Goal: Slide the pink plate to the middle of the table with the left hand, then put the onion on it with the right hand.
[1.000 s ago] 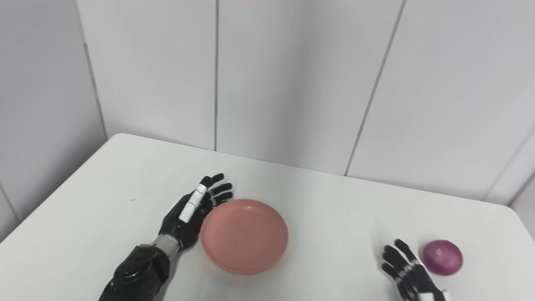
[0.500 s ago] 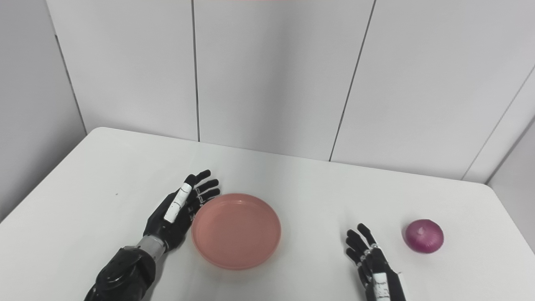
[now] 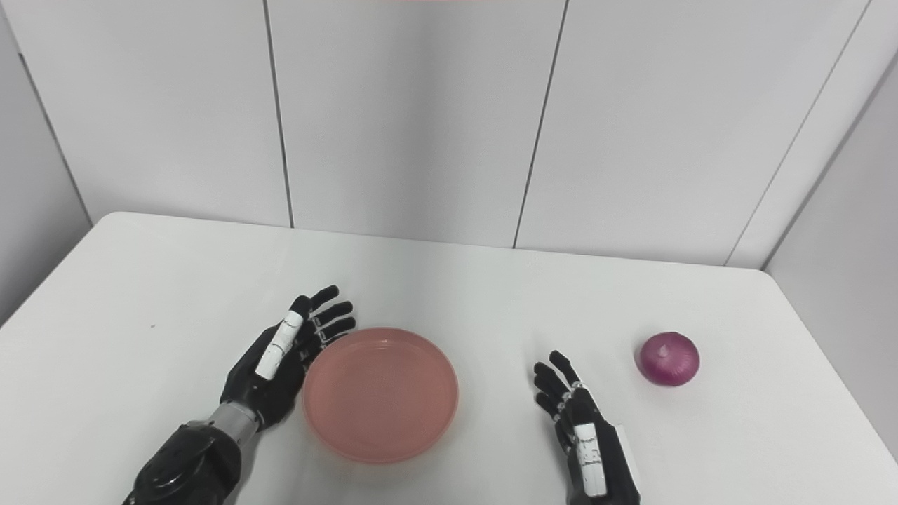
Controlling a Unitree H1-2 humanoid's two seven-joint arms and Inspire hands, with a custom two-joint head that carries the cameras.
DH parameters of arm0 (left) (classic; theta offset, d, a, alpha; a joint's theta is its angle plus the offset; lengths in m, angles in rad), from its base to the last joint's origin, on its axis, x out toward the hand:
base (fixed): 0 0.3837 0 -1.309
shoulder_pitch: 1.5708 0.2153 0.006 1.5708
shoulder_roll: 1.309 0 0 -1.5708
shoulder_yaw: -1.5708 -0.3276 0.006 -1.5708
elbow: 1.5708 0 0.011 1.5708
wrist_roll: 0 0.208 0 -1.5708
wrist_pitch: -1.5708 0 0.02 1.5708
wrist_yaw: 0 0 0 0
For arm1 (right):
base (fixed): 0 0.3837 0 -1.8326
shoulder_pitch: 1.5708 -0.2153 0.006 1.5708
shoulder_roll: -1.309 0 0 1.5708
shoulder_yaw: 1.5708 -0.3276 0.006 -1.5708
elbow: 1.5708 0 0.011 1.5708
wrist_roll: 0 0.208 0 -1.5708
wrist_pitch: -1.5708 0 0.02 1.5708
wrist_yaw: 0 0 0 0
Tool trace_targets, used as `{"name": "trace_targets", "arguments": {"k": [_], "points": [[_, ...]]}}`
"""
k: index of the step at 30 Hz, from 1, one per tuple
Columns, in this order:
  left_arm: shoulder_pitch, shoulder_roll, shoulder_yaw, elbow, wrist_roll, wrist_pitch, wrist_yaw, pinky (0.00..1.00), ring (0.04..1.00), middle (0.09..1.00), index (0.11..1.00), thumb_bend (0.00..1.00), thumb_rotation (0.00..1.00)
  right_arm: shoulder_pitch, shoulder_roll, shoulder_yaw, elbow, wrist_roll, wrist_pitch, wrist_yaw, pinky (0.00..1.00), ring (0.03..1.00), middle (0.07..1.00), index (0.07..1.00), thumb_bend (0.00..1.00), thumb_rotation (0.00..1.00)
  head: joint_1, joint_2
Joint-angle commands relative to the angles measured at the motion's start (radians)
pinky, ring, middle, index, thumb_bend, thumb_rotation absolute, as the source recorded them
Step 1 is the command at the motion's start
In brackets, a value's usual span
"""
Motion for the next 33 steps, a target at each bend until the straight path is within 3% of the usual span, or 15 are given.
{"name": "trace_targets", "arguments": {"k": [1, 18, 24, 28, 33], "points": [[0.036, -0.012, -0.02, 0.021, 0.019, 0.085, 0.01, 0.87, 0.853, 0.843, 0.863, 0.81, 0.69, 0.044, 0.03, 0.018, 0.043, 0.017, 0.016, 0.002, 0.91, 0.9, 0.862, 0.92, 0.87, 0.91, 0.002, 0.001], [0.043, -0.038, -0.032, 0.034, 0.062, 0.054, 0.028, 0.88, 0.835, 0.836, 0.875, 0.81, 0.69, 0.041, 0.034, 0.017, 0.046, 0.01, 0.016, -0.006, 0.9, 0.9, 0.862, 0.92, 0.89, 0.9, -0.029, -0.003], [0.037, -0.037, -0.02, 0.054, 0.058, 0.045, 0.027, 0.86, 0.835, 0.835, 0.877, 0.8, 0.68, 0.044, 0.041, 0.008, 0.021, 0.002, 0.035, -0.036, 0.85, 0.878, 0.867, 0.901, 0.9, 0.79, -0.056, -0.013], [0.029, -0.03, -0.01, 0.069, 0.047, 0.037, 0.014, 0.87, 0.842, 0.837, 0.877, 0.81, 0.67, 0.038, 0.024, 0.014, -0.045, -0.058, 0.025, -0.06, 0.81, 0.85, 0.85, 0.894, 0.87, 0.76, -0.094, -0.02], [0.016, -0.016, 0.007, 0.1, 0.036, 0.024, -0.007, 0.88, 0.847, 0.835, 0.878, 0.81, 0.67, 0.015, -0.009, 0.032, -0.119, -0.205, 0.017, -0.094, 0.71, 0.808, 0.824, 0.907, 0.91, 0.71, -0.164, -0.037]]}}
